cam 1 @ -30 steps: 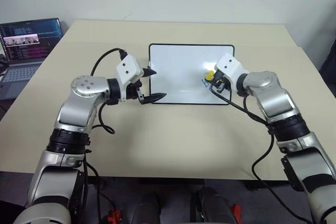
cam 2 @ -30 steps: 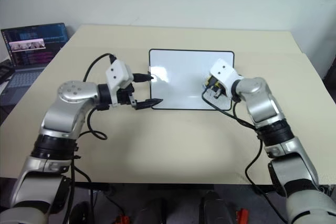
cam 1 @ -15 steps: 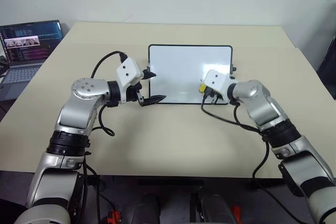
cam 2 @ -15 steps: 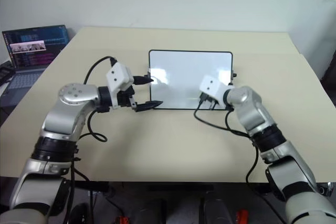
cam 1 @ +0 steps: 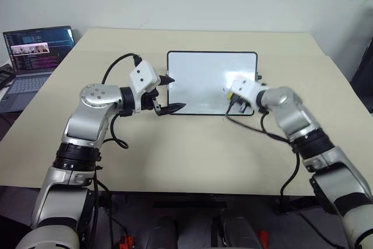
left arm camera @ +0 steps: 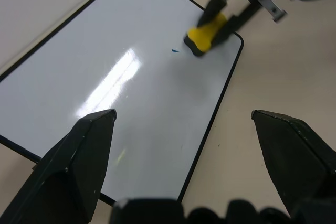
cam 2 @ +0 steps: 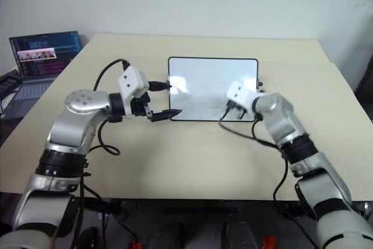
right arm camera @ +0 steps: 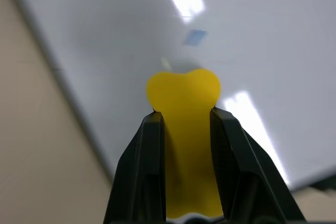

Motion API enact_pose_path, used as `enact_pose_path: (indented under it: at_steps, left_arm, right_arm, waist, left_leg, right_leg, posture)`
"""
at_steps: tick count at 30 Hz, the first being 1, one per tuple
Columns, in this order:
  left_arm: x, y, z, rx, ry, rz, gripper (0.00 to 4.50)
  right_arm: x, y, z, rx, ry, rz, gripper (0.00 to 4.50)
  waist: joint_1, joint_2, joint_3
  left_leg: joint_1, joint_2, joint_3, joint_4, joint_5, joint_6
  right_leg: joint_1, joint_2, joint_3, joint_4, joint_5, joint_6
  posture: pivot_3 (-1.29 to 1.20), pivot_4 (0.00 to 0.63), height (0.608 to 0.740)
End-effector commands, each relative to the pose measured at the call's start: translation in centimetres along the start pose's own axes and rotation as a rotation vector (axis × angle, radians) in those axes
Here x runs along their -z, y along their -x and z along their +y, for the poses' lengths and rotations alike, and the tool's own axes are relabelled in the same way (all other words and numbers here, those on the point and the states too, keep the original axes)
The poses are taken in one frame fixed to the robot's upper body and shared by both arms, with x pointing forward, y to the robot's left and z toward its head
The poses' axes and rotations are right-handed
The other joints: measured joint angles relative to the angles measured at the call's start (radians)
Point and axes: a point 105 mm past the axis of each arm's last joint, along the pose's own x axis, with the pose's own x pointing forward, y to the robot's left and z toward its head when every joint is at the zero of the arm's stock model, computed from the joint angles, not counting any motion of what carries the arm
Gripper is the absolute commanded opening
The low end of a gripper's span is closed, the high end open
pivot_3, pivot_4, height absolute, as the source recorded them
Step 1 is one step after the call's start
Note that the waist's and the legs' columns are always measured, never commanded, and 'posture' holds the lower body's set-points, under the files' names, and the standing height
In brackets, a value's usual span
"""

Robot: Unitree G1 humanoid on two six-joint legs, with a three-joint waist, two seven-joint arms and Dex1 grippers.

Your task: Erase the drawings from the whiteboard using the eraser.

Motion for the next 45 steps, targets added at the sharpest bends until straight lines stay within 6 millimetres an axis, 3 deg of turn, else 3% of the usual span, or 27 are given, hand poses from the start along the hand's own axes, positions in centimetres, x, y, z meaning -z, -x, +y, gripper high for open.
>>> enact_pose_path:
  at_steps: [1, 5, 9, 13, 16, 20, 27, 31, 34, 41, 43, 45]
  left_arm:
    - [-1.0, 0.1, 0.4, -0.012, -0.030, -0.028, 4.50]
    - [-1.0, 0.1, 0.4, -0.011, -0.029, -0.027, 4.50]
    - [-1.0, 0.1, 0.4, -0.012, -0.029, -0.026, 4.50]
    - [-1.0, 0.1, 0.4, -0.013, -0.028, -0.026, 4.50]
    - [-0.7, 0.2, 0.4, -0.019, -0.024, -0.020, 4.50]
    - [-0.6, 0.3, 0.4, -0.022, -0.021, -0.020, 4.50]
    - [-0.6, 0.2, 0.5, -0.026, -0.020, -0.021, 4.50]
    - [-0.7, 0.2, 0.5, -0.026, -0.021, -0.024, 4.50]
    - [-0.7, 0.2, 0.5, -0.027, -0.022, -0.024, 4.50]
    - [-0.7, 0.2, 0.5, -0.026, -0.023, -0.024, 4.50]
    - [-0.9, 0.2, 0.4, -0.023, -0.023, -0.030, 4.50]
    - [-1.3, 0.2, 0.3, -0.007, -0.014, -0.052, 4.50]
  right_arm:
    - [1.8, 0.2, -1.9, 0.088, -0.008, 0.065, 0.83]
    - [1.9, 0.1, -1.4, 0.073, -0.001, 0.063, 0.83]
    - [0.6, -0.2, 1.3, -0.018, 0.014, 0.024, 0.83]
    - [-0.8, -0.2, 5.4, -0.170, 0.050, -0.021, 0.83]
    - [-0.4, 0.2, 8.5, -0.281, 0.093, -0.018, 0.83]
    - [-0.5, 0.0, 7.1, -0.219, 0.080, -0.012, 0.83]
    - [-3.8, -0.9, 0.7, 0.058, 0.040, -0.090, 0.83]
    - [-4.6, -1.3, -1.7, 0.175, 0.023, -0.100, 0.83]
    - [-4.5, -1.6, -1.6, 0.166, 0.033, -0.089, 0.83]
    - [-3.6, -1.5, 1.9, -0.001, 0.065, -0.080, 0.82]
    - [-3.8, -0.4, 2.4, -0.051, 0.021, -0.116, 0.82]
    - [-5.2, 2.4, 2.3, -0.117, -0.007, -0.204, 0.82]
  waist:
    - [0.000, 0.000, 0.000]
    - [-0.001, 0.000, 0.000]
    - [-0.001, 0.000, 0.000]
    - [-0.009, 0.000, 0.000]
    - [-0.007, 0.000, 0.000]
    - [-0.006, 0.000, 0.000]
    - [-0.006, 0.000, 0.000]
    - [-0.003, 0.000, 0.000]
    - [-0.002, 0.000, 0.000]
    - [-0.004, 0.000, 0.000]
    - [-0.002, 0.000, 0.000]
    - [-0.001, 0.001, 0.001]
  left_leg:
    - [0.000, 0.000, 0.000, 0.000, 0.000, 0.000]
    - [-0.001, 0.000, 0.001, -0.001, 0.000, 0.000]
    - [-0.001, 0.000, 0.000, -0.001, 0.000, 0.000]
    - [-0.001, 0.001, 0.001, -0.002, 0.000, 0.000]
    - [-0.001, 0.001, 0.000, -0.003, 0.000, 0.000]
    - [-0.002, 0.001, 0.001, -0.003, 0.000, 0.000]
    - [-0.001, 0.001, 0.001, -0.003, 0.000, 0.000]
    - [-0.002, 0.001, 0.001, -0.005, 0.000, 0.000]
    - [-0.003, 0.001, 0.001, -0.007, 0.000, 0.000]
    - [-0.003, 0.001, 0.002, -0.008, 0.000, 0.000]
    - [-0.003, 0.001, 0.001, -0.008, 0.000, 0.000]
    - [-0.004, 0.001, 0.001, -0.008, 0.000, 0.000]
  right_leg:
    - [0.000, 0.000, 0.000, 0.000, 0.000, 0.000]
    - [0.000, 0.000, 0.001, -0.002, 0.000, 0.000]
    - [0.000, 0.000, 0.001, -0.002, 0.000, 0.000]
    - [-0.001, 0.001, 0.001, -0.003, 0.000, 0.000]
    - [-0.001, 0.001, 0.001, -0.004, 0.000, 0.000]
    - [-0.001, 0.001, 0.001, -0.007, 0.000, 0.001]
    - [-0.001, 0.001, 0.001, -0.007, 0.002, 0.001]
    - [-0.001, 0.001, 0.001, -0.009, 0.002, 0.001]
    - [-0.001, 0.000, 0.001, -0.014, 0.004, -0.002]
    - [-0.001, 0.000, 0.001, -0.015, 0.002, 0.001]
    - [-0.001, 0.000, 0.001, -0.015, 0.002, 0.001]
    - [-0.001, 0.000, 0.001, -0.015, 0.002, 0.001]
  posture:
    - [0.00, 0.150, 0.740]
    - [0.00, 0.150, 0.740]
    - [0.00, 0.150, 0.740]
    - [0.00, 0.150, 0.740]
    - [0.00, 0.150, 0.740]
    - [0.00, 0.150, 0.740]
    - [0.00, 0.150, 0.740]
    - [0.00, 0.150, 0.740]
    - [0.00, 0.150, 0.740]
    - [0.00, 0.150, 0.740]
    - [0.00, 0.150, 0.740]
    - [0.00, 0.150, 0.740]
